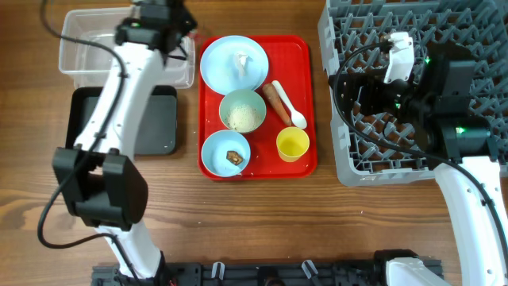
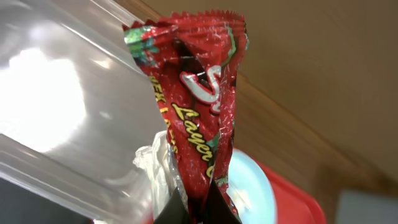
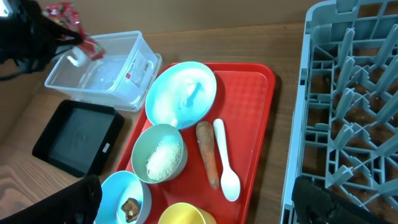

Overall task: Sort waste into correct bins and load items into the dishwasher rack
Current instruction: 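Carry the red wrapper left and drop it into the clear bin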

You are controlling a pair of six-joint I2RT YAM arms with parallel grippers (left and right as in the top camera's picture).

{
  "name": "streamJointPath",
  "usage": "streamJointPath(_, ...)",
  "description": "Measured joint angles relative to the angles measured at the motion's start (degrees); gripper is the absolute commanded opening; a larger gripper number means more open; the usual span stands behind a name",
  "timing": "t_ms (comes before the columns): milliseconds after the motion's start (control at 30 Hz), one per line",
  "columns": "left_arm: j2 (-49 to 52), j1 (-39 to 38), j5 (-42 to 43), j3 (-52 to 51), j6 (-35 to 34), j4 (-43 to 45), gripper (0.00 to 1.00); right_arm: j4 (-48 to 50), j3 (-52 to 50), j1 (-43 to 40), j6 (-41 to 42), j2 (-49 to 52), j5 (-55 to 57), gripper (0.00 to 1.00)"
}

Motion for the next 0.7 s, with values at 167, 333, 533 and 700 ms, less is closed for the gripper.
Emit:
streamJointPath(167, 4.5, 5.4, -1.4, 0.0, 0.2, 1.5, 1.0, 0.0, 0.0, 0.0, 0.0, 0.0, 0.0, 1.0)
streamJointPath(333, 7.6, 5.4, -1.3, 0.0, 0.0, 2.2, 1.0, 0.0, 0.0, 0.0, 0.0, 0.0, 0.0, 1.0)
streamJointPath(533, 7.6, 3.6, 0.3, 0.0, 3.0, 4.6, 1.0, -0.3, 0.0, 0.0, 0.0, 0.0, 0.0, 1.0)
streamJointPath(700, 7.6, -4.0, 5.4, 0.0, 17.8, 8.5, 1.0, -0.3, 0.0, 0.0, 0.0, 0.0, 0.0, 1.0)
